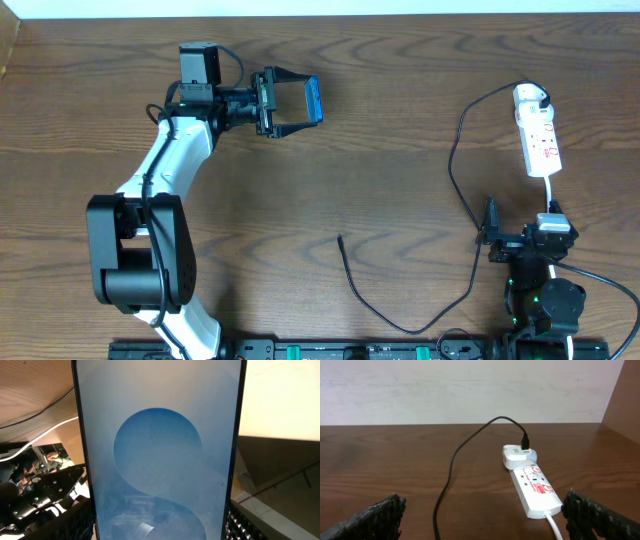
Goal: Plug charger to phone and switch on socket
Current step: 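Rotate the phone upright, bottom edge facing right, with the left gripper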
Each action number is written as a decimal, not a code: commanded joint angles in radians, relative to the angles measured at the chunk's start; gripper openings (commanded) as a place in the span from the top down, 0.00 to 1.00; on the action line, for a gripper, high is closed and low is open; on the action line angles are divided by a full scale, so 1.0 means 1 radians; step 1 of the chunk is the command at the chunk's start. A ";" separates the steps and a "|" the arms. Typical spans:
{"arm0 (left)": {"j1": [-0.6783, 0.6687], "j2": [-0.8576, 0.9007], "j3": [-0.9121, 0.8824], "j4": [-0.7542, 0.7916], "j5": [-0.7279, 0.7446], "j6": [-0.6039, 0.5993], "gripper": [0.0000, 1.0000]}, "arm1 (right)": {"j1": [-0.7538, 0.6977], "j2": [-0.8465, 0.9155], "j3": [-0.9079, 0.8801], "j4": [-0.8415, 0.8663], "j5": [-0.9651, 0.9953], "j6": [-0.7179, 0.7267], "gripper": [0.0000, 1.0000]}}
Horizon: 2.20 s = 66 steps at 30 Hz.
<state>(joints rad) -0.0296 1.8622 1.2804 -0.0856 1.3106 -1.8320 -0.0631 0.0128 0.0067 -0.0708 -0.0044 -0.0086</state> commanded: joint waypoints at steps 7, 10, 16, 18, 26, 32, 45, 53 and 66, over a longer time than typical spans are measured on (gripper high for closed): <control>0.005 -0.022 0.008 0.011 0.032 0.051 0.93 | 0.005 0.000 -0.001 -0.004 -0.002 -0.008 0.01; 0.005 -0.022 0.008 0.058 0.031 0.067 0.93 | 0.005 0.000 -0.001 -0.004 -0.002 -0.008 0.01; 0.005 -0.022 0.008 0.126 -0.116 0.123 0.93 | 0.005 0.000 -0.001 -0.004 -0.002 -0.008 0.01; 0.005 -0.022 0.008 0.126 -0.172 0.148 0.93 | 0.005 0.000 -0.001 -0.004 -0.002 -0.008 0.01; 0.005 -0.022 0.008 0.125 -0.394 0.315 0.93 | 0.005 0.000 -0.001 -0.004 -0.003 -0.008 0.01; 0.004 -0.022 0.005 0.125 -0.505 0.423 0.93 | 0.005 0.000 -0.001 -0.004 -0.002 -0.008 0.01; 0.004 -0.022 0.005 0.125 -0.721 0.494 0.93 | 0.005 0.000 -0.001 -0.004 -0.002 -0.008 0.01; 0.004 -0.022 0.005 0.125 -0.716 0.496 0.93 | 0.005 0.000 -0.001 0.006 -0.027 0.007 0.01; 0.004 -0.022 0.005 0.125 -0.716 0.496 0.94 | 0.005 0.000 -0.001 0.076 -0.046 0.022 0.01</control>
<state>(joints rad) -0.0296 1.8622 1.2804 0.0273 0.5957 -1.3563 -0.0631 0.0128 0.0067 -0.0181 -0.0544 -0.0036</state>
